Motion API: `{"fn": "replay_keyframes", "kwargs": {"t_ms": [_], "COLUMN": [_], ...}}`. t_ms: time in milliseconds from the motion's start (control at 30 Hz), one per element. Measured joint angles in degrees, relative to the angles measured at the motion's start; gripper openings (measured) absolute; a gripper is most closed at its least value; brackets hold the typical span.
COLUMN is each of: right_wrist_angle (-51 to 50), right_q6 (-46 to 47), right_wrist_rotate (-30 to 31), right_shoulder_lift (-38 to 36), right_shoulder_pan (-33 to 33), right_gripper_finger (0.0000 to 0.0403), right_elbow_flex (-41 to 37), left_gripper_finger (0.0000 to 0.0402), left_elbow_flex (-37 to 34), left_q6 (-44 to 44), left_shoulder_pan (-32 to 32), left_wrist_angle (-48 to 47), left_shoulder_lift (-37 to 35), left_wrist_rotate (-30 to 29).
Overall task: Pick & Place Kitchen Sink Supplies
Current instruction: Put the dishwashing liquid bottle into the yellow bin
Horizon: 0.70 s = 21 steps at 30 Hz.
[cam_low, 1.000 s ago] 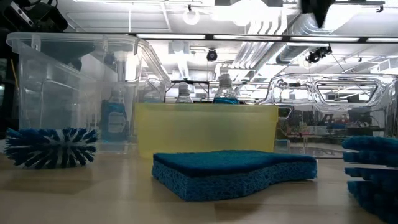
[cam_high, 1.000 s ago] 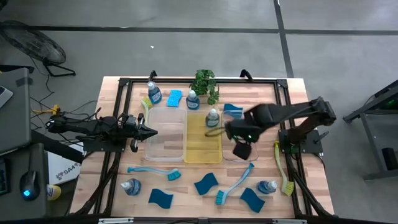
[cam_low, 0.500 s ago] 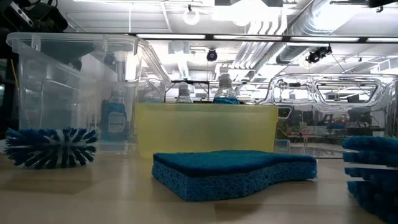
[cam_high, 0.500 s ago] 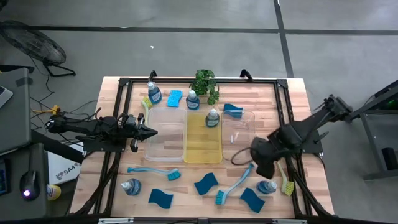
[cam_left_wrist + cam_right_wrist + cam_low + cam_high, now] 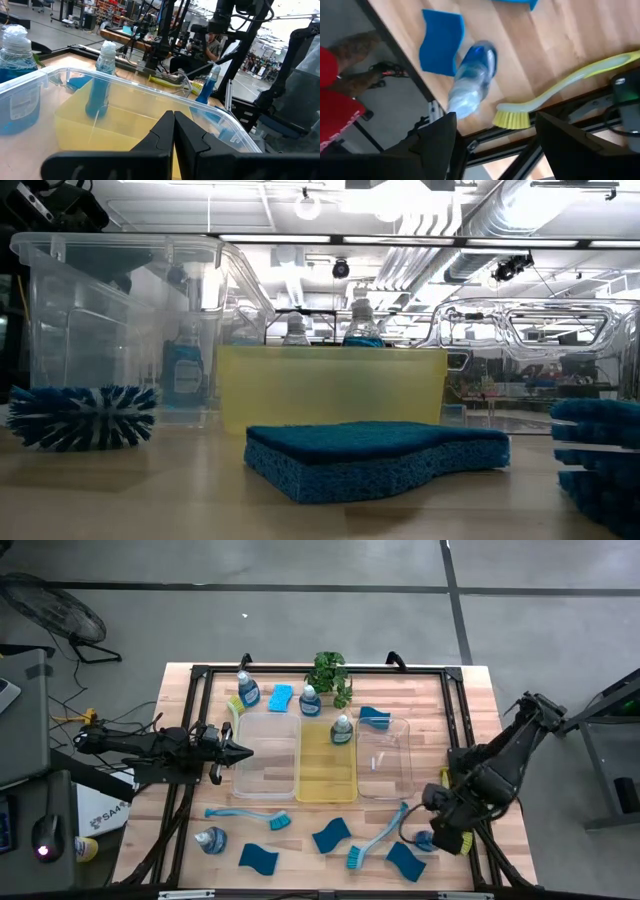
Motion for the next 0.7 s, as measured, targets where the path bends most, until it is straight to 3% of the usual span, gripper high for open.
{"fn": "replay_keyframes", "kwargs": {"t_ms": [200,700], "right_wrist_angle": [0.51,4.01], "right_q6": [6.23,7.51], "right_wrist_rotate": [2.07,3.68], "right_shoulder_lift": [1.22,7.57], "right_shoulder_pan": [3.78,4.68], "right_gripper_finger": [0.0264,0.0264], "right_elbow_flex": [0.02,0.07], "left_gripper_finger": [0.0002,0.0002], "left_elbow_flex": [0.0,0.0], "left_q6": [0.0,0.0], "left_shoulder_pan": [0.02,0.01], "left_wrist_angle": [0.0,-0.01], "left_shoulder_lift": [0.01,0.01], "left_wrist_rotate": [0.01,-0.01]}}
